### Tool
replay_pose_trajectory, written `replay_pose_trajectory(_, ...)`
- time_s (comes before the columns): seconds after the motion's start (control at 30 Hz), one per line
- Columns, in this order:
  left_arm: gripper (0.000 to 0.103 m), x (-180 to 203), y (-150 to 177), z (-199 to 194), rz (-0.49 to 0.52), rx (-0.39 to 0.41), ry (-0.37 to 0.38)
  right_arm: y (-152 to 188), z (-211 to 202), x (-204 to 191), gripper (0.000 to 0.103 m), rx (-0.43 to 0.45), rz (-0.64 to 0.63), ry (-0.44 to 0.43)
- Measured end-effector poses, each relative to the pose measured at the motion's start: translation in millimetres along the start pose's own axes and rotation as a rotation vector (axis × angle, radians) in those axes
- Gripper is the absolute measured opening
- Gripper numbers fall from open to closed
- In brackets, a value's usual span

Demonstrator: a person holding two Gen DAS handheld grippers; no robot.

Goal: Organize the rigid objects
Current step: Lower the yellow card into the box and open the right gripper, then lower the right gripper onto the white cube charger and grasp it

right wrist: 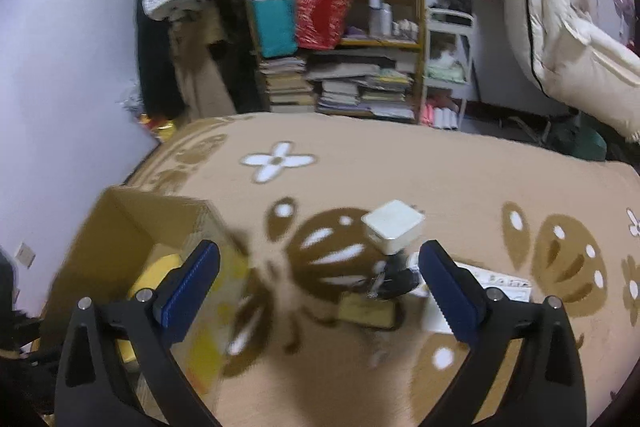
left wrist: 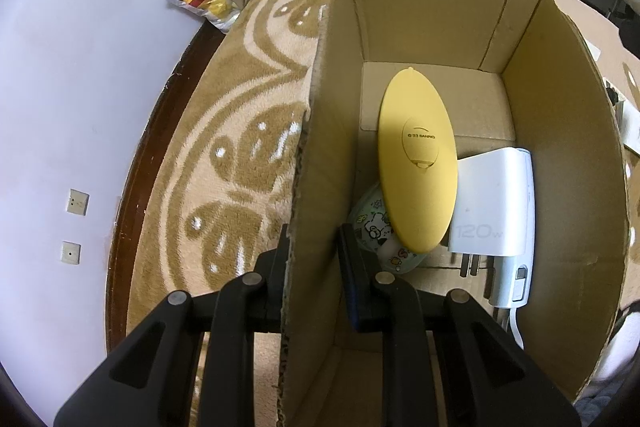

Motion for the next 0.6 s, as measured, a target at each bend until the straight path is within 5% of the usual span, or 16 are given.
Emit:
replay_pose_trajectory(0.3,0.02,-1,2,3,-0.009,-0.015,0.029,-23,39,39,0.103,-0.009,0.036,0.0)
replay_pose_trajectory(0.6,0.019,3,1,7,0.023,-0.03,0.016,-15,89,57,0.085,-0.115,0.03,0.041)
Point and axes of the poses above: each gripper's, at about its wrist camera, not at the fingertips, and z roughly the way its jaws point, x to its right, y to its underside, the point moved 10 cm from there along z, roughly the way its jaws point, and after that the axes turned 2 degrees about -y, right-handed, at the moved point
